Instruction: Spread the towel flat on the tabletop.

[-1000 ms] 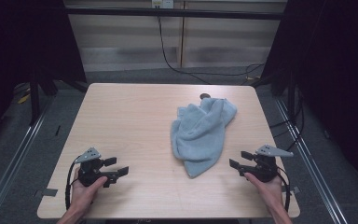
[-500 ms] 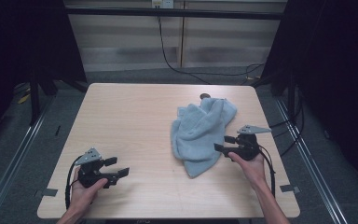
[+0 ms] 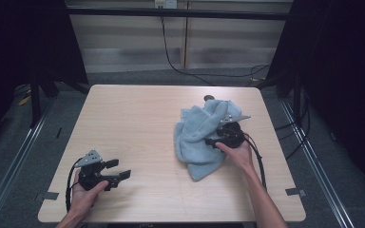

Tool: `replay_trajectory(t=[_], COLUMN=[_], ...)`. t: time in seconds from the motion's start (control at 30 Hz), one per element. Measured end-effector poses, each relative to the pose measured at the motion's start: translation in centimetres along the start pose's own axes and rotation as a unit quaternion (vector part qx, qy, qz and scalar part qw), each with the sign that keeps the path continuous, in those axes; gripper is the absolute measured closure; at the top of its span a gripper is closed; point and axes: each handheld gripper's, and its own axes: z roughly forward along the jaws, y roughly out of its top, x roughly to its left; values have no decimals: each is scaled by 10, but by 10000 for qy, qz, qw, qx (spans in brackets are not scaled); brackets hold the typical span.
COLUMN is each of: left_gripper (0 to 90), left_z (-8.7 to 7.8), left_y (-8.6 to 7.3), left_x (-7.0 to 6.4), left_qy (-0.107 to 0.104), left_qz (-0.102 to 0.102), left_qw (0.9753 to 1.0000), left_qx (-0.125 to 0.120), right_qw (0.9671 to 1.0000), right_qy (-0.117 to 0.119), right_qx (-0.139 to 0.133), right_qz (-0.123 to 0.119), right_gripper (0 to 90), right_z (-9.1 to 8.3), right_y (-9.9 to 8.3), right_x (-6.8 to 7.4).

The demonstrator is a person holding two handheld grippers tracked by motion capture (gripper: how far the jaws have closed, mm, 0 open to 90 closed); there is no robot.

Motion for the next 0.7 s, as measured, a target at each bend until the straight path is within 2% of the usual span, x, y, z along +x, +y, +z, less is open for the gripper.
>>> replay_trajectory(t=[0.03,0.1,0.13,0.17,0.2,0.23,0.27,0.3,0.33,0.43,0.47,0.5,0.57,0.7], left_gripper=[247,247,246,246,246,247,247,247,247,247,247,247,247,247], left_z=[0,-1,-1,-1,0,0,1,1,1,1,1,2,3,4], left_y=[0,0,0,0,0,0,0,0,1,1,1,1,1,1], left_x=[-1,-2,-1,-1,0,0,0,0,0,0,0,0,0,-1], left_qy=[10,-1,-4,-10,-10,-12,2,12,16,8,9,25,18,29], left_qz=[10,12,12,19,23,6,6,-5,-1,18,15,7,-5,24], left_qw=[10000,10000,10000,10000,10000,10000,10000,10000,10000,10000,10000,10000,10000,10000], left_qx=[-3,-4,-2,8,12,20,25,21,25,27,23,15,32,32], right_qw=[9999,9998,9992,9992,9991,9992,9992,9994,9994,9999,10000,9998,9997,9983], right_qy=[-91,-159,-316,-316,-343,-312,-312,-276,-276,-138,29,138,185,465], right_qx=[120,113,203,203,232,238,238,184,184,75,59,62,73,99], right_qz=[1,4,-104,-104,-126,-104,-104,-80,-80,-42,-34,-130,-141,-325], right_gripper=[287,317,388,388,434,523,523,621,621,662,670,672,672,672], right_z=[5,11,14,14,14,14,14,14,14,12,12,11,11,10], right_y=[-2,-4,-6,-6,-7,-7,-7,-10,-10,-15,-18,-20,-20,-25], right_x=[1,3,8,8,9,12,12,14,14,19,22,29,32,50])
